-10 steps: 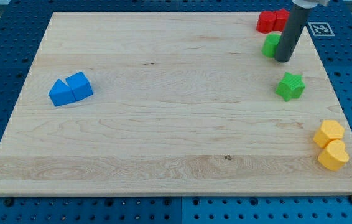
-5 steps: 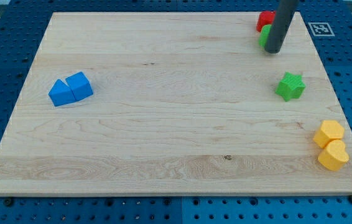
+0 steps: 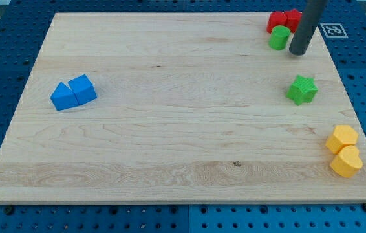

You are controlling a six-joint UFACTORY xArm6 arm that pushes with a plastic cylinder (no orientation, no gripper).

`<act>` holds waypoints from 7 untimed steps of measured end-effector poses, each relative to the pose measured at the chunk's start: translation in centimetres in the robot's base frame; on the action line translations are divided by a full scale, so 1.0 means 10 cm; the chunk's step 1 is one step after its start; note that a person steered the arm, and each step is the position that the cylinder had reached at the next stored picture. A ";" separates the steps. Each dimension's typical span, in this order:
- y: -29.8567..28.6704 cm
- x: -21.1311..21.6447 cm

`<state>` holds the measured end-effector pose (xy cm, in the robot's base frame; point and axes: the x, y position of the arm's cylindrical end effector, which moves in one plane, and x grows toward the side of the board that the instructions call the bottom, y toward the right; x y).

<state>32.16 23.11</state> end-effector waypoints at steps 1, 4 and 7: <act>-0.02 0.05; -0.17 -0.05; -0.21 -0.16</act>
<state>30.57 20.99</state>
